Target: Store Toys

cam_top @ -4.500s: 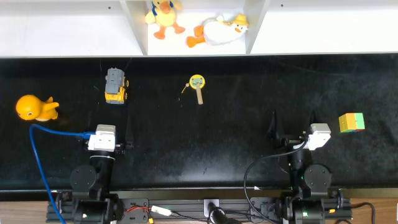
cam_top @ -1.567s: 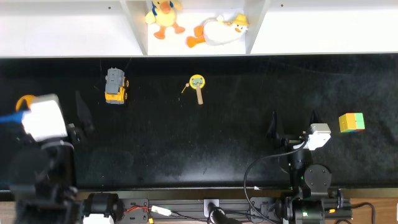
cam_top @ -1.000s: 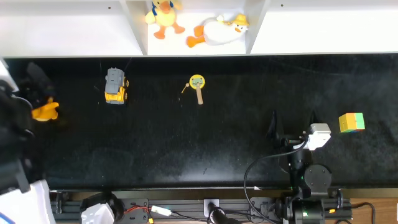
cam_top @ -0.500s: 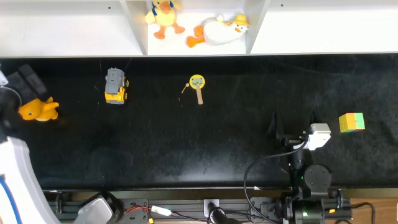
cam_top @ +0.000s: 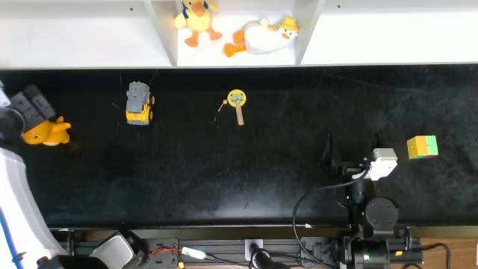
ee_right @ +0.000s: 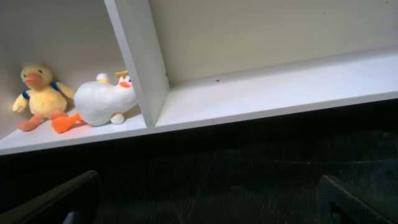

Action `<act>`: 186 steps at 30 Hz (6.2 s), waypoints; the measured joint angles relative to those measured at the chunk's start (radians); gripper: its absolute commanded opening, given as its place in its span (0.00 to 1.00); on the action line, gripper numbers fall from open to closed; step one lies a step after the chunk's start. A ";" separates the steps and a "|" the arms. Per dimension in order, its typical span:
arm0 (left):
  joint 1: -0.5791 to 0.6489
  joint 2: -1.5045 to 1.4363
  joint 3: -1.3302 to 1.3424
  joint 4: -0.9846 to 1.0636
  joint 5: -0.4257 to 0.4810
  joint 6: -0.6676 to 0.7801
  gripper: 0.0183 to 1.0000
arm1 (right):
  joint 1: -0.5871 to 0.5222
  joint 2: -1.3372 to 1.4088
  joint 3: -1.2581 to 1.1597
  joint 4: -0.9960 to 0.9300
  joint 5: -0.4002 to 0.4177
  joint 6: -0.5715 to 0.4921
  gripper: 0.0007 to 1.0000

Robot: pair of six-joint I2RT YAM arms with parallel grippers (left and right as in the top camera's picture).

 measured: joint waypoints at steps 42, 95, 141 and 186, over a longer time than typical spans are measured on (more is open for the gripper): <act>0.041 0.174 -0.043 -0.002 0.020 0.177 1.00 | 0.000 0.000 0.000 0.000 0.000 0.000 1.00; 0.093 0.233 -0.043 0.021 0.064 0.308 0.56 | 0.000 0.000 0.000 0.000 0.000 0.000 1.00; -0.105 -0.006 -0.053 0.263 0.211 0.314 0.08 | 0.000 0.000 0.000 0.000 0.000 0.000 1.00; -0.188 0.134 -0.053 0.465 0.065 0.149 0.02 | 0.000 0.000 0.000 0.000 0.000 0.000 1.00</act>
